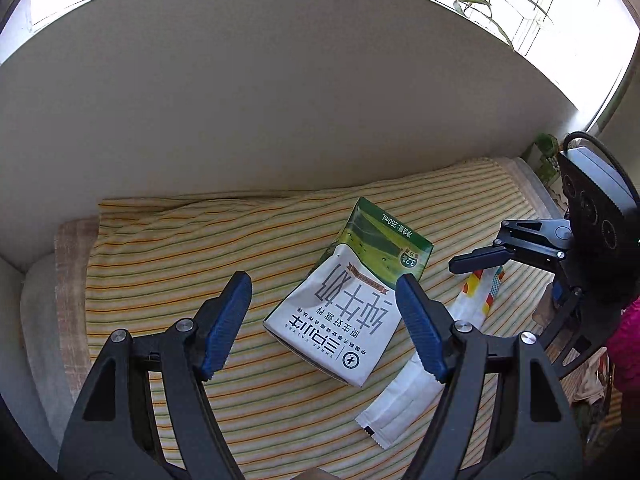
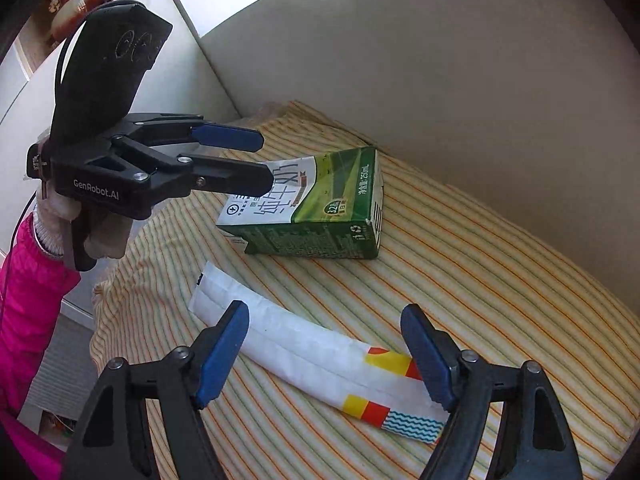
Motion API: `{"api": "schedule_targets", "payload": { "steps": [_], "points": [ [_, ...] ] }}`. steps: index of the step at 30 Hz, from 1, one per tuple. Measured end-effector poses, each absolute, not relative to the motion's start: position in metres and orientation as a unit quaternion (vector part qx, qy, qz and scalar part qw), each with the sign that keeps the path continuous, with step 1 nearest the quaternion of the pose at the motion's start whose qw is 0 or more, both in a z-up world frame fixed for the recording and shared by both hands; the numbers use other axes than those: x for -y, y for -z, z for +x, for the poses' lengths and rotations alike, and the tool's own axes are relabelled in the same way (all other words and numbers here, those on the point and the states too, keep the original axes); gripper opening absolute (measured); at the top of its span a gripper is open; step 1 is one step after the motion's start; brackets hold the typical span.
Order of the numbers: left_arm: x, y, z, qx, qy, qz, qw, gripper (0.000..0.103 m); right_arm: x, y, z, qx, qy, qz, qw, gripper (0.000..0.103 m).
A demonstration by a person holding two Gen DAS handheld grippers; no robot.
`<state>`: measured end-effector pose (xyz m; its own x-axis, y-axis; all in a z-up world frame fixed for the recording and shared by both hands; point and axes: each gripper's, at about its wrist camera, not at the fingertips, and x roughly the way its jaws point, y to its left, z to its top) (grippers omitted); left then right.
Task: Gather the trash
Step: 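Grasp the green milk carton with the left gripper while the right grasps the white strip packet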
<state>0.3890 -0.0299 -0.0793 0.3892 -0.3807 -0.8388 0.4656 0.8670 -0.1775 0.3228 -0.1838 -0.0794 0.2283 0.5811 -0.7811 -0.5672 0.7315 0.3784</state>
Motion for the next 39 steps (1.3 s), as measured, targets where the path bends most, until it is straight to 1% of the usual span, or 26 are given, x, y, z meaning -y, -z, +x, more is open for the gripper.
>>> {"api": "schedule_targets", "payload": {
  "steps": [4,8,12,17,21,23,25,26,34,39],
  "points": [
    [0.033,0.084,0.390,-0.494,0.262,0.043,0.828,0.077,0.175,0.090,0.325,-0.521,-0.376,0.004,0.766,0.081],
    [0.039,0.087,0.388,-0.495,0.267,0.052,0.825,0.077,0.170,0.088,0.313,-0.527,-0.393,-0.008,0.754,0.081],
    [0.058,0.089,0.386,-0.492,0.264,0.088,0.825,0.077,0.163,0.088,0.292,-0.528,-0.396,-0.057,0.749,0.081],
    [0.081,0.087,0.387,-0.484,0.258,0.132,0.825,0.077,0.152,0.088,0.278,-0.521,-0.363,-0.114,0.764,0.075],
    [0.095,0.086,0.384,-0.481,0.265,0.166,0.819,0.077,0.155,0.087,0.276,-0.518,-0.358,-0.112,0.769,0.069],
    [0.103,0.088,0.380,-0.480,0.275,0.186,0.812,0.077,0.161,0.087,0.275,-0.519,-0.359,-0.105,0.769,0.069],
    [0.108,0.090,0.379,-0.481,0.278,0.204,0.806,0.084,0.168,0.086,0.276,-0.519,-0.362,-0.098,0.768,0.069],
    [0.110,0.091,0.379,-0.482,0.276,0.208,0.805,0.086,0.171,0.086,0.277,-0.520,-0.362,-0.095,0.768,0.069],
    [0.095,0.094,0.383,-0.511,0.294,0.160,0.792,0.086,0.172,0.086,0.277,-0.519,-0.362,-0.091,0.769,0.069],
    [0.094,0.099,0.380,-0.506,0.276,0.172,0.799,0.086,0.171,0.086,0.277,-0.517,-0.360,-0.097,0.771,0.069]
  ]
}}
